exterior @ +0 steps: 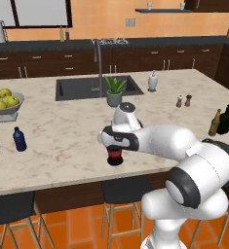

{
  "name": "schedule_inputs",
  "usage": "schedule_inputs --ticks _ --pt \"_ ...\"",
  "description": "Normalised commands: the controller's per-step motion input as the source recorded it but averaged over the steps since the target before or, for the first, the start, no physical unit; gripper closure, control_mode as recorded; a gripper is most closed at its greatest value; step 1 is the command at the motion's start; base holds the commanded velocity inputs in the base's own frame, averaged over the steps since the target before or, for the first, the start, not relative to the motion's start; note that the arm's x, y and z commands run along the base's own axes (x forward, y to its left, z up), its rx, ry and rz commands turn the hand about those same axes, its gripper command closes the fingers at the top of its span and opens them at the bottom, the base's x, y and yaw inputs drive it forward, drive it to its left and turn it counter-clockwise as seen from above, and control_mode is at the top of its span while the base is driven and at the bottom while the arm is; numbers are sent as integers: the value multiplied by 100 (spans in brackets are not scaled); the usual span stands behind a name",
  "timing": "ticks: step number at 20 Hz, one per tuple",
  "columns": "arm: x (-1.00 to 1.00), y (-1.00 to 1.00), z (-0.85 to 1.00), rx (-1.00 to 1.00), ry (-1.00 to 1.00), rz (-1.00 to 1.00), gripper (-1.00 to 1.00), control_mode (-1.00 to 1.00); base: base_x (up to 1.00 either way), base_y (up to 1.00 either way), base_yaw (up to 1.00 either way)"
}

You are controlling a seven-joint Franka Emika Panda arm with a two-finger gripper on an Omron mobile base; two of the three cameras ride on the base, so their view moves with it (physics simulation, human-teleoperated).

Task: Move the plastic bottles in the middle to the plastics group, and the glass bottles in the middle to the glass group.

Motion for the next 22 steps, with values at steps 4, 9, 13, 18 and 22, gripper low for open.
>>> schedule_inputs --ticks 4,9,13,18,22 --pt "6 0 -7 0 -2 0 -100 -100 0 0 0" --pt "-4 0 0 0 -13 0 -100 -100 0 0 0" --pt "-2 0 0 0 -17 0 -100 -100 0 0 0" --pt "0 0 0 0 -5 0 -100 -100 0 0 0" --pt "0 0 0 0 0 0 100 -100 0 0 0"
